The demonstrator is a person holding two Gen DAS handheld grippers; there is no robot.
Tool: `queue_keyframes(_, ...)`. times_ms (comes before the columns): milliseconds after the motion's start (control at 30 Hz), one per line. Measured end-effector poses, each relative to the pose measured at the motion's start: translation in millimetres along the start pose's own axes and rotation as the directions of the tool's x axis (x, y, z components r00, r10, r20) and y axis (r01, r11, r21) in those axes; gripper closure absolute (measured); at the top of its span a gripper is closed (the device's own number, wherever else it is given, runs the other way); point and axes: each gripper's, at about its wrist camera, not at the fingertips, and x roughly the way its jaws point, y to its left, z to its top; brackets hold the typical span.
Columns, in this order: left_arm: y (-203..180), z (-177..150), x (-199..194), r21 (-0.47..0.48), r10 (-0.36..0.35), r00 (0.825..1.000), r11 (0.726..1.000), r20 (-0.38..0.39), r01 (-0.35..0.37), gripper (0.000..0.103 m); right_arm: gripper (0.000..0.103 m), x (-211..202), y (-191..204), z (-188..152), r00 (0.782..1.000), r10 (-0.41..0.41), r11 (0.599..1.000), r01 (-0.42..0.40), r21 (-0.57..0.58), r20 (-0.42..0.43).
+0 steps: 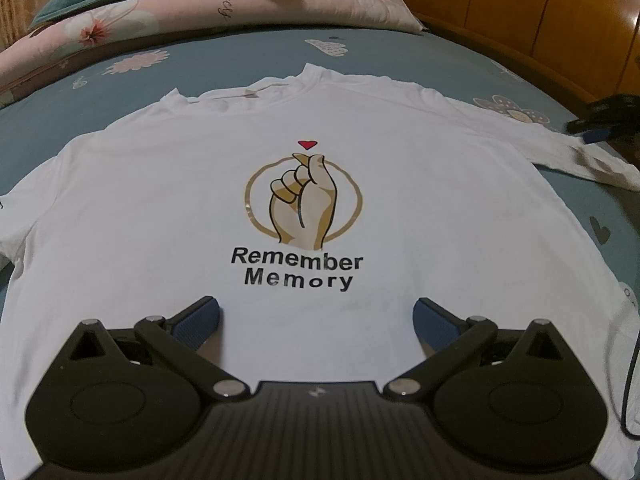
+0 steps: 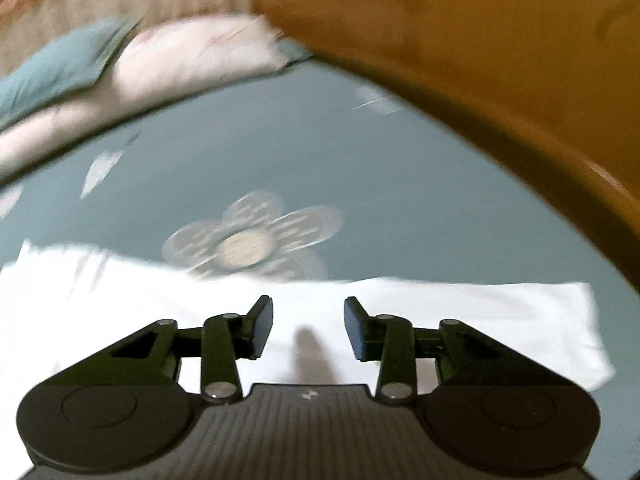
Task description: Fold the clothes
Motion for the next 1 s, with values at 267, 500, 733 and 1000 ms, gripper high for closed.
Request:
queue_keyframes(267, 0, -1, -1, 0.001, -0.002, 1.0, 1.0, 0.001, 0.002, 0.001, 0.033, 60, 40, 12, 0.988, -0.154, 0.986, 0.154, -0.063, 0.013)
queue_keyframes(500, 0, 0, -3, -0.001, -0.004, 1.0, 1.0, -0.012, 0.004, 0.001, 0.032, 31, 25, 14, 0.999, -0.037, 0.999, 0.037, 0.032, 0.011)
queue_keyframes(733, 0, 1, -4, -0.003, -0.007, 1.0, 1.0, -0.024, 0.007, 0.001, 0.027, 17, -4, -6, 0.989, -0.131, 0.99, 0.134, 0.048, -0.066)
queue_keyframes(1000, -1, 2, -4, 0.006, -0.007, 0.999, 1.0, -0.036, 0.007, 0.001, 0.006, 48, -10, 8, 0.974, -0.222, 0.972, 0.225, 0.063, -0.045)
